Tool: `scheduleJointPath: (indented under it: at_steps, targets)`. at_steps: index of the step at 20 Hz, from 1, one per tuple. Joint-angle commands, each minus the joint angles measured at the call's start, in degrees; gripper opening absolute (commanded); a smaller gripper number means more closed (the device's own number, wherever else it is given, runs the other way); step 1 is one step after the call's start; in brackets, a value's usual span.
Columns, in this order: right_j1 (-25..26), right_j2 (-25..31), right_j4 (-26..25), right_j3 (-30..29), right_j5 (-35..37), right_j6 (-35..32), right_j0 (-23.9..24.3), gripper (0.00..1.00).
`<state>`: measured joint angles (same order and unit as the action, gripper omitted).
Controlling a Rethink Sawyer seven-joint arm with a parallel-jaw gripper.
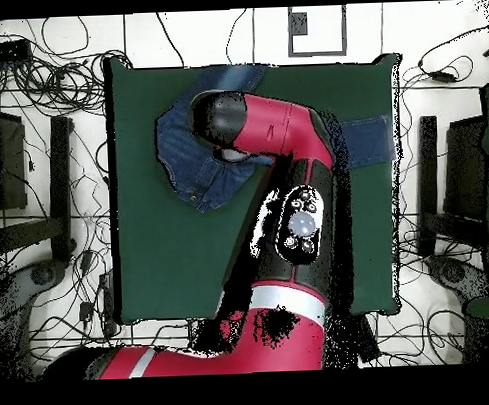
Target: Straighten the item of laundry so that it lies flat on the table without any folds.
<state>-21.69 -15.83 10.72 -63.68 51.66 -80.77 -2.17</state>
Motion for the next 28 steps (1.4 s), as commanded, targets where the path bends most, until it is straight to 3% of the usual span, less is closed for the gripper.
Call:
scheduleJointPath:
  at_steps: [1, 5, 13, 14, 28]
  targets:
    - [2.0, 4.8, 2.8, -9.2, -5.2, -18.3, -2.5, 0.00]
    - [1.3, 4.2, 3.4, -11.2, -8.6, -19.5, -3.1, 0.00]
    - [1.0, 4.2, 3.4, -11.0, -7.9, -16.8, -2.9, 0.00]
    - [1.0, 4.4, 3.3, -10.9, -7.9, -16.0, -2.7, 1.00]
    - [1.4, 3.7, 4.5, -11.9, -8.1, -17.3, -3.2, 1.00]
